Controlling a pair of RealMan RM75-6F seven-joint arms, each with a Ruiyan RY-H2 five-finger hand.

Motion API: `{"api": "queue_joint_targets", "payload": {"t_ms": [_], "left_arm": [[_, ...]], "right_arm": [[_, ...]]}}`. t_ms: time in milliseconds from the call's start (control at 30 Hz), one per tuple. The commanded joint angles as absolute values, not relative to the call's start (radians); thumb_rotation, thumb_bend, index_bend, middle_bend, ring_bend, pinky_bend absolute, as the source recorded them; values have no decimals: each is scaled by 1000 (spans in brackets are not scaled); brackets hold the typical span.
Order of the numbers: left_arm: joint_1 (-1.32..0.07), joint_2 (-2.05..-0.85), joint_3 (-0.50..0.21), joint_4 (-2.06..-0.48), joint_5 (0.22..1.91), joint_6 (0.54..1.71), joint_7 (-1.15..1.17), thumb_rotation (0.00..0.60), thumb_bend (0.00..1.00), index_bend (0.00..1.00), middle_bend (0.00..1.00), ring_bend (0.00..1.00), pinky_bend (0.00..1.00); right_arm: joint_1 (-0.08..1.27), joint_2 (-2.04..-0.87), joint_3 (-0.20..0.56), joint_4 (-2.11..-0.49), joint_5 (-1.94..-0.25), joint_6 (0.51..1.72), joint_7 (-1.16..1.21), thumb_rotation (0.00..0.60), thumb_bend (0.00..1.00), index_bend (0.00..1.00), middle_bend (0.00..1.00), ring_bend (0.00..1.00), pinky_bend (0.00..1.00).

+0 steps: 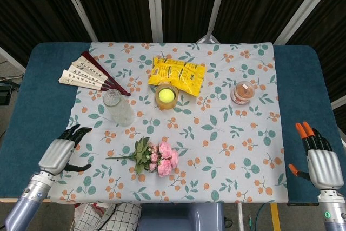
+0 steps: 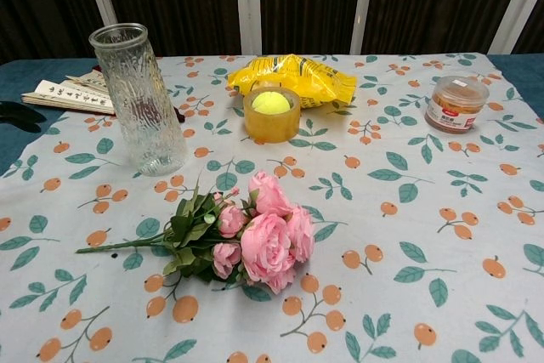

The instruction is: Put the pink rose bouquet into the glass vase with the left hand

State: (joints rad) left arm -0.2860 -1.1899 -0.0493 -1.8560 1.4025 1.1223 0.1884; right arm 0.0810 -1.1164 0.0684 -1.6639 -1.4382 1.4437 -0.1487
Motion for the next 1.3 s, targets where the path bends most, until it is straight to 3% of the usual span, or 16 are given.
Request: {"api": "queue_joint_targets", "payload": {"t_ms": [33,467,867,1067,1300], "left_arm": [[-346,-1236,-55,-1950,1315,1057,329,600,88,119,109,0,111],[-439,-1436,-102,-1989,1137,1087,611,600,74,119,104,0,110],[-545,-1730,-139,-1804,1018,1124,778,600,43,119,102,0,109],[-568,-1818,-137,-1748,989,1135,795,600,44,118,132,21,116],[-586,-1868,-130,-1705,989,1159,822,600,216,175,258,141,238]], "right_arm": [[80,-1114,70,-1664,-1438,1445,-142,600,155,8,0,1,166],[78,-1103,75,-1658,-1437,1449,-109,600,156,8,0,1,166],[78,-1096,79,-1650,-1429,1445,-80,600,156,8,0,1,166],[76,-1094,83,-1643,-1433,1453,-63,600,156,8,0,1,166],[76,-1093,85,-1637,-1435,1453,-42,600,156,13,0,1,166]]}}
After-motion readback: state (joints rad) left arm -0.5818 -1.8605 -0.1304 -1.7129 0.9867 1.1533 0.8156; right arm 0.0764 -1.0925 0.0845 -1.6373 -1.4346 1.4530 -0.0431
